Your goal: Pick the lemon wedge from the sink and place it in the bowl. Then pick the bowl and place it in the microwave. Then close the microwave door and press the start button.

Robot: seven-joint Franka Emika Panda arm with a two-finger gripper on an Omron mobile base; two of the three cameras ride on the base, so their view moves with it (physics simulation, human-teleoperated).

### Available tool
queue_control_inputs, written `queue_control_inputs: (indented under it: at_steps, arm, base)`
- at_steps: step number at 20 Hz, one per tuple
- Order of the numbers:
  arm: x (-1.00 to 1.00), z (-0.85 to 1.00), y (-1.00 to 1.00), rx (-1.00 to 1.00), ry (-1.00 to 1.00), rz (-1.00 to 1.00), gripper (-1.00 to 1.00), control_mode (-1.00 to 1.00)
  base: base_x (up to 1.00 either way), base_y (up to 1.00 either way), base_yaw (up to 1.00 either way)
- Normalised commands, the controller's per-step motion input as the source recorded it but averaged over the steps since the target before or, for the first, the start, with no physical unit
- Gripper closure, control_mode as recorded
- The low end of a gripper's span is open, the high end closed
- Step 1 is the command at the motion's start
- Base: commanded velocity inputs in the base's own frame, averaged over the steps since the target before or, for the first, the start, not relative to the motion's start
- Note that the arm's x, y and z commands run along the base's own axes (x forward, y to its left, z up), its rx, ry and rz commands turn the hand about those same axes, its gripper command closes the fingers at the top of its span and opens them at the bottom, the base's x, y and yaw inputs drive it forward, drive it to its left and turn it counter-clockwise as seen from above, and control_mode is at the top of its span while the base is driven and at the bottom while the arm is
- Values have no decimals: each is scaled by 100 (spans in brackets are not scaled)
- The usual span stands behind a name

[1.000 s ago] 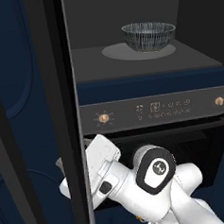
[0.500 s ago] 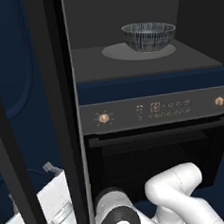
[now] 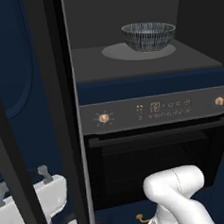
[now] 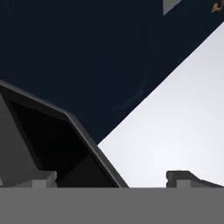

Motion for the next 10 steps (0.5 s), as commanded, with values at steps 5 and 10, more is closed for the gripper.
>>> queue_control_inputs:
  at_steps: [5, 10]
  arm:
    - [8, 42, -48, 45, 0, -5, -100, -100]
    - [-38, 41, -55, 47, 0, 1, -100, -100]
  base:
    - [0, 0, 0]
    - [0, 0, 0]
